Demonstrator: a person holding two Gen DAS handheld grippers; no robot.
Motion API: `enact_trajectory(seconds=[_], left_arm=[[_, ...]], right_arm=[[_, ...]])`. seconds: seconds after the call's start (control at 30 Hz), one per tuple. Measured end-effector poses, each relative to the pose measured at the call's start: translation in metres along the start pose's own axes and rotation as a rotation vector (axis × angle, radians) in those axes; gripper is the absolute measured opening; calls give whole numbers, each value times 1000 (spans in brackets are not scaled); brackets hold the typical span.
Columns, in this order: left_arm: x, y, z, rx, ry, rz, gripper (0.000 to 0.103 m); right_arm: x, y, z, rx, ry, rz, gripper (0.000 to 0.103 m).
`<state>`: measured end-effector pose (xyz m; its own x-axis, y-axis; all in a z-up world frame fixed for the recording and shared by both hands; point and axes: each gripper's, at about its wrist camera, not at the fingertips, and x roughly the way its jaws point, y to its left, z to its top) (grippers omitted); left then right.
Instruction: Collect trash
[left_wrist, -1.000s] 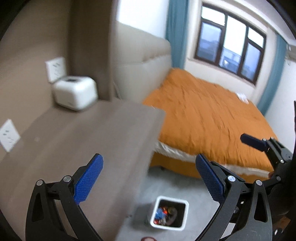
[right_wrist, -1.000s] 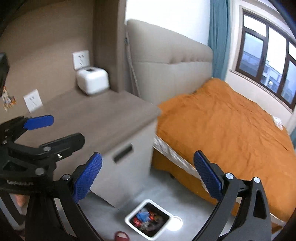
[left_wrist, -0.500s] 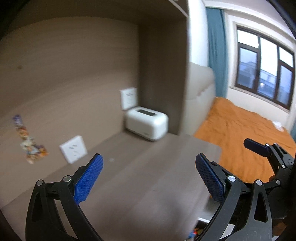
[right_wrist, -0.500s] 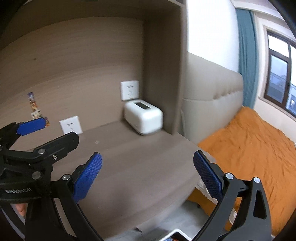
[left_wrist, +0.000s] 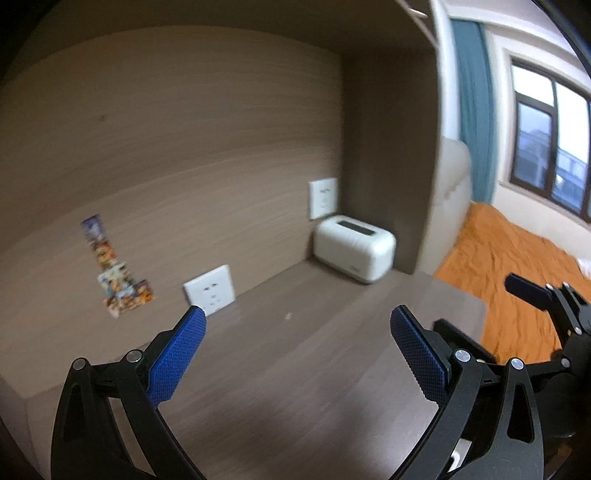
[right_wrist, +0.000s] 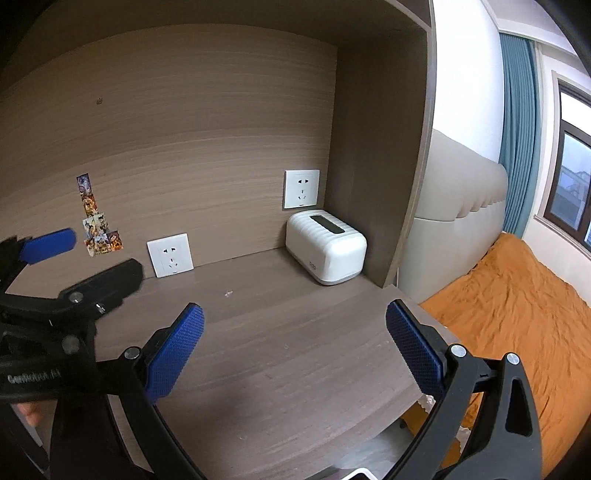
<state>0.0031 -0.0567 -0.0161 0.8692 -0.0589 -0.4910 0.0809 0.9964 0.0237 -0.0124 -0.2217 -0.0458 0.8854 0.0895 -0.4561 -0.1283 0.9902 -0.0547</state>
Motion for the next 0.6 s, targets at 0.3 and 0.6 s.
enact_trajectory(seconds=[0.3,0.6], left_arm=[[-7,22,-2,-42,-29,36,98],[-10,28,0,-35,-42,66,98]], right_arm=[[3,10,7,8,0,11,98],[4,20,10,-7,-4,15,98]])
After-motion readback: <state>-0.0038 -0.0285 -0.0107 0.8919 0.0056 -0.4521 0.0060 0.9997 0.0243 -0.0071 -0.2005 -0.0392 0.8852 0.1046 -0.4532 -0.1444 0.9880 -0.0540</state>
